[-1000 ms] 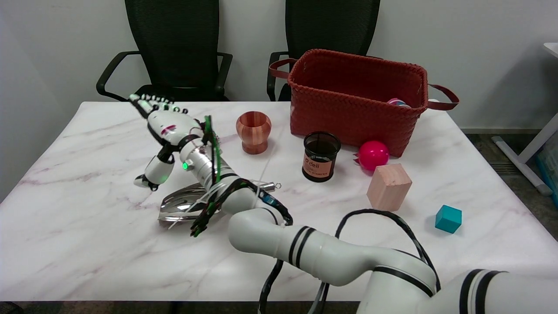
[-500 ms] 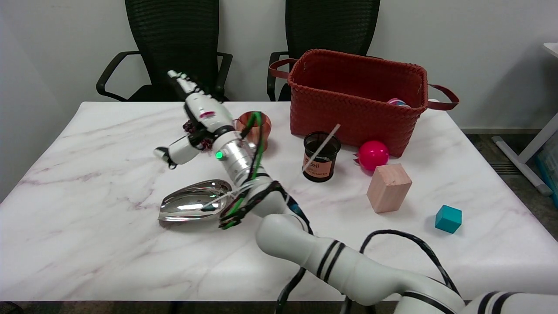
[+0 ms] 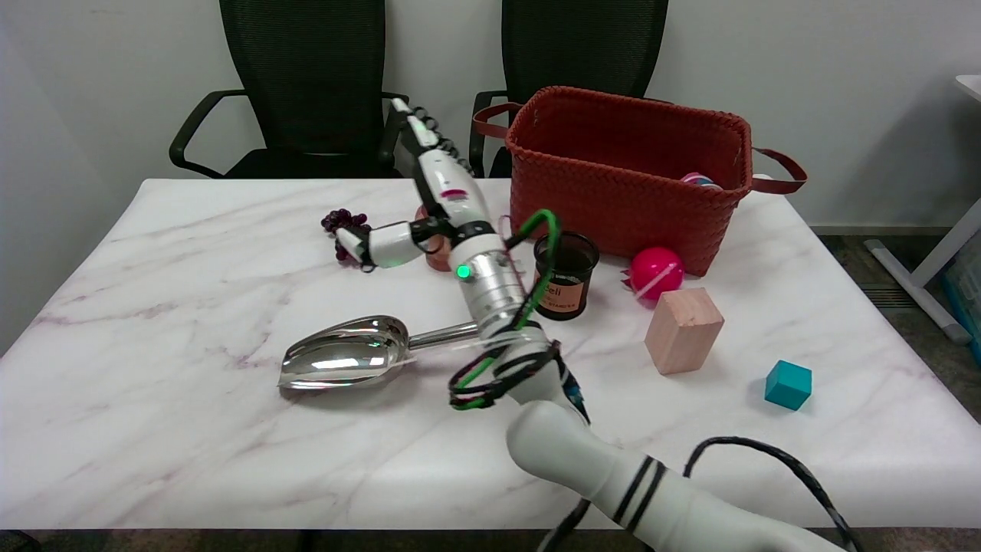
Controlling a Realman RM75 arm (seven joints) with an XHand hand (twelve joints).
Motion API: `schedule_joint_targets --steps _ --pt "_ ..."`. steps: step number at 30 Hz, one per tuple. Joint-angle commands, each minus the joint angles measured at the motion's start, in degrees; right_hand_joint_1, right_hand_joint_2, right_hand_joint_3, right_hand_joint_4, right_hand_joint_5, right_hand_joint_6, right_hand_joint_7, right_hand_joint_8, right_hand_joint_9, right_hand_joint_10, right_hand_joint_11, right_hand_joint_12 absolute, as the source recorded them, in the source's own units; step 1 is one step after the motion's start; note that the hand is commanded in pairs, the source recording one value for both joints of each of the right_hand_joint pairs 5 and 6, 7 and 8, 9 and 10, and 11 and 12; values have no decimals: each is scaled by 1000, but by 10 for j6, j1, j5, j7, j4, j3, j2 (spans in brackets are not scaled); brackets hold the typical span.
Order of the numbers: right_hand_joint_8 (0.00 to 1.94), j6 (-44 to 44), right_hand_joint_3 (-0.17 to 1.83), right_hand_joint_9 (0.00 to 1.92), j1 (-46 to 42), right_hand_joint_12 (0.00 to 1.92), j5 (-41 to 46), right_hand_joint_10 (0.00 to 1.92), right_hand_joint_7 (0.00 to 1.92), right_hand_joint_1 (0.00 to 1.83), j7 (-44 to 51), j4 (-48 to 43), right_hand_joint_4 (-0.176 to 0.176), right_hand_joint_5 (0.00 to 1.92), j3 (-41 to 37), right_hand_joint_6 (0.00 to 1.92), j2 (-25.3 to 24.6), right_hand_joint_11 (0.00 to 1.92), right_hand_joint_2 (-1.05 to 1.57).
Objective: Pick up the black pen container.
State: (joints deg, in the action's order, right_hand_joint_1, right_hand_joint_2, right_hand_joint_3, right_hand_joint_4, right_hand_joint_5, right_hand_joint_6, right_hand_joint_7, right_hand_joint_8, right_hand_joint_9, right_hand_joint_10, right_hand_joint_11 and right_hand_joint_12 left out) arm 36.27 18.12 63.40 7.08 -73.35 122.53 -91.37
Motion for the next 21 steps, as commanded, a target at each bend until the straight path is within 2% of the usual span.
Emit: schedule_joint_targets --steps 1,5,11,16,21 --pt "132 100 859 224 -94 150 51 224 132 1160 -3 -119 0 64 11 64 78 150 288" --pt "151 159 836 191 -100 0 51 191 151 1158 -3 -114 0 30 31 30 87 0 282" --pt "143 218 823 148 -116 0 51 148 143 1159 -3 -110 0 0 37 0 92 0 269" --pt "28 243 838 0 -132 0 70 0 28 1154 -3 -111 0 0 32 0 103 0 178" --pt "0 250 565 0 -133 0 98 0 0 1125 -52 -100 0 0 36 0 124 0 94"
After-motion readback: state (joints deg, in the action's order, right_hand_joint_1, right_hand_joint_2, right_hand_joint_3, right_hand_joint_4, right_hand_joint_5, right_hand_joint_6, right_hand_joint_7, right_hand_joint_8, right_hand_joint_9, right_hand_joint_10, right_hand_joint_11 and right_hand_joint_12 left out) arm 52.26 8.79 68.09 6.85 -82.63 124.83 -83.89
